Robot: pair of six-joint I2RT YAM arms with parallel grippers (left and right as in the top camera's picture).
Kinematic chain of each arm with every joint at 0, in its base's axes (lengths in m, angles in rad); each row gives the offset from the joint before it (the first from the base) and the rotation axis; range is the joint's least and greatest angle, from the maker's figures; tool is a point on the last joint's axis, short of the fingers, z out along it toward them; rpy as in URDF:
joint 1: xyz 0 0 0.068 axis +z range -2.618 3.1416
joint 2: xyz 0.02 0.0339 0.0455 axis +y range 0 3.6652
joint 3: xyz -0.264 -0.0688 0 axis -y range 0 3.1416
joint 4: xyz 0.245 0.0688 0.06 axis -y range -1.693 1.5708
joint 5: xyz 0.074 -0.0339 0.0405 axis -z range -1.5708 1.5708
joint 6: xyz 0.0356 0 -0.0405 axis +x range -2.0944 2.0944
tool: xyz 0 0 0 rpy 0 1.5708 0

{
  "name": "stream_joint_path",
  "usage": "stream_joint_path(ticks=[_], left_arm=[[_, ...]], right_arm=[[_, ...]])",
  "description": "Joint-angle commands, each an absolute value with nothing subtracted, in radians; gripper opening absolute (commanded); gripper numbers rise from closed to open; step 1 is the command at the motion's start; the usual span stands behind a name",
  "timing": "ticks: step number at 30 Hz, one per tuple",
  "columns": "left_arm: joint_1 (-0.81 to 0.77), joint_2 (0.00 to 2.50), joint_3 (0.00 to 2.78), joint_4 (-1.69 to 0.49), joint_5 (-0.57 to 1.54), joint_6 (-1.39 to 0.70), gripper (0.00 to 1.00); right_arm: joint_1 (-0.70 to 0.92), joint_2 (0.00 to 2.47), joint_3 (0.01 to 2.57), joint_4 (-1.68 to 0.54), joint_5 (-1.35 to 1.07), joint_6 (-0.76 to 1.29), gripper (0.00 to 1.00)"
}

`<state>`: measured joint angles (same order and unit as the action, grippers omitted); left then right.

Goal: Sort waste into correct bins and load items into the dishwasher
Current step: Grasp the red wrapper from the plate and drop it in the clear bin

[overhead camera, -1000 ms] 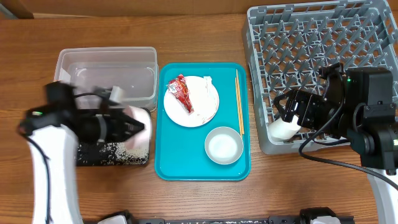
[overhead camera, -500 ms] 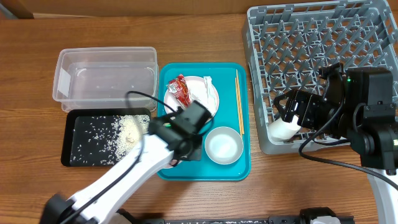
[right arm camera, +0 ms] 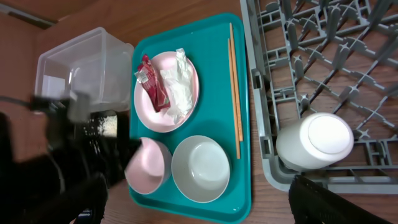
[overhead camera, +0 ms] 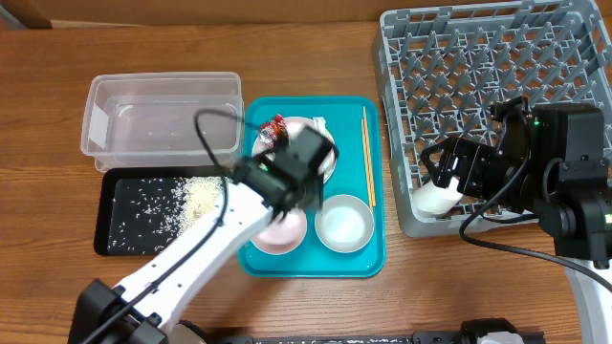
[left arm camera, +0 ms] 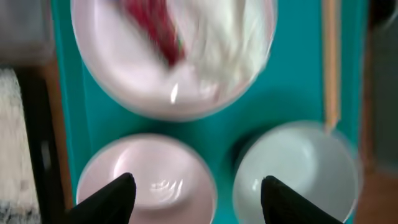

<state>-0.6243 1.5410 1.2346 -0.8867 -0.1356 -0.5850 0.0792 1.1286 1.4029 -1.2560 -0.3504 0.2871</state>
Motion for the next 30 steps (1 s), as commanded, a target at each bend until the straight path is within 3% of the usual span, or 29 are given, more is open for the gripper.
stream_joint_path(ticks=[1, 7, 15, 17, 19, 20, 30], left_arm=[[-0.558, 1.547, 1.269, -0.809, -0.176, -0.495, 0.66], [-0.479, 1.723, 1.269, -0.664, -0.144, -0.485, 0.65], [-0.471, 1.894, 1.269, -0.597, -0.064, -0.475, 0.53], [-0.471, 1.904, 1.269, -0.598, -0.066, -0.476, 0.40], [-0.470, 1.903, 1.271, -0.599, -0.067, -0.479, 0.10], [-0.470, 1.898, 1.278, -0.609, -0.066, -0.481, 0.04], [-0.464, 1.756, 1.589, -1.044, -0.215, -0.528, 0.04]], right_arm=[[0.077, 1.121, 1.421, -1.250, -0.342, 0.280, 0.94], [0.077, 1.121, 1.421, -1.251, -0.342, 0.280, 0.94], [0.077, 1.121, 1.421, -1.266, -0.342, 0.280, 0.94], [0.077, 1.121, 1.421, -1.270, -0.342, 0.280, 0.94], [0.077, 1.121, 1.421, -1.271, -0.342, 0.280, 0.94], [0.077, 1.121, 1.421, -1.271, -0.342, 0.280, 0.94], [0.077, 1.121, 1.421, -1.270, -0.342, 0.280, 0.94]])
